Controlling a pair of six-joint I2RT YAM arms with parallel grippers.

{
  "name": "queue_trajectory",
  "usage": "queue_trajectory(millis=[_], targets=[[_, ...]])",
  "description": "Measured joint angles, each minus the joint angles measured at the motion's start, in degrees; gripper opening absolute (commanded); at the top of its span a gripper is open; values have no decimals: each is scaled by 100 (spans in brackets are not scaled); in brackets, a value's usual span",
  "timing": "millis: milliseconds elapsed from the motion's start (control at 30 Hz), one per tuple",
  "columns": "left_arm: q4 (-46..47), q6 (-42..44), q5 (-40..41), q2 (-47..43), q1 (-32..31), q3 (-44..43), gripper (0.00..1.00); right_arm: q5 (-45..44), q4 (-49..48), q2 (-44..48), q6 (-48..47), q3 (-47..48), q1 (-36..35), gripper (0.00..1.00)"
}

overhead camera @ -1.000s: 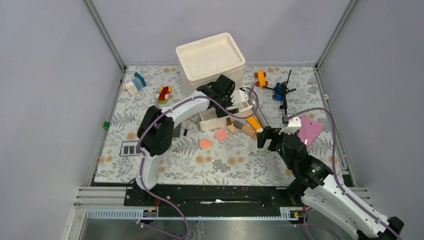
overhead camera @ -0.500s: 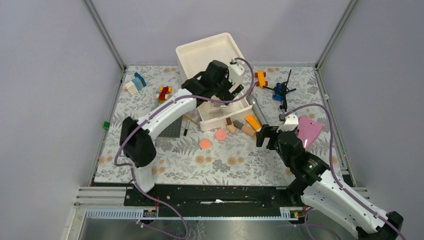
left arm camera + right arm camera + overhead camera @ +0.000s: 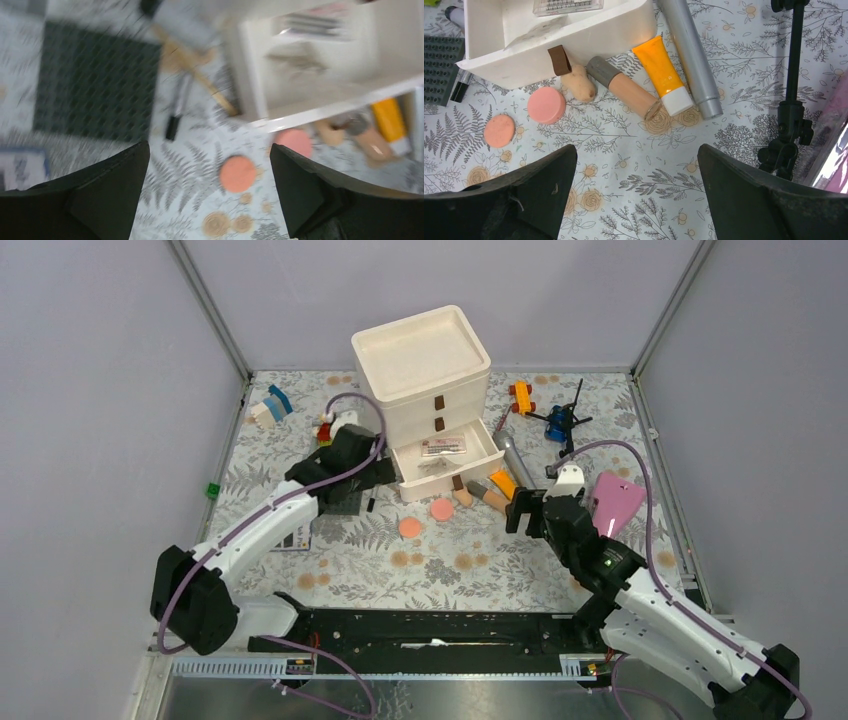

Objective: Organize the makeup
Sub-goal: Move the makeup tool to the corner of the board.

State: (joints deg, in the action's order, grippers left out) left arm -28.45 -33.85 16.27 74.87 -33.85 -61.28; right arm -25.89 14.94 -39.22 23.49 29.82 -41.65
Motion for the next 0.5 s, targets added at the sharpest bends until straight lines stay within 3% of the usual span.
queue_trajectory(millis=[100,267,500], targets=[[-487,-861,358,-297,245,684,99,26,-114,-92,-15,0,0,98],[-1182,-2048,920,-636,498,831,99,232,-240,-507,-15,46,0,98],[-1735,-3082,1252,-782,1797,944,99,428,-358,-809,-2,188,0,97]])
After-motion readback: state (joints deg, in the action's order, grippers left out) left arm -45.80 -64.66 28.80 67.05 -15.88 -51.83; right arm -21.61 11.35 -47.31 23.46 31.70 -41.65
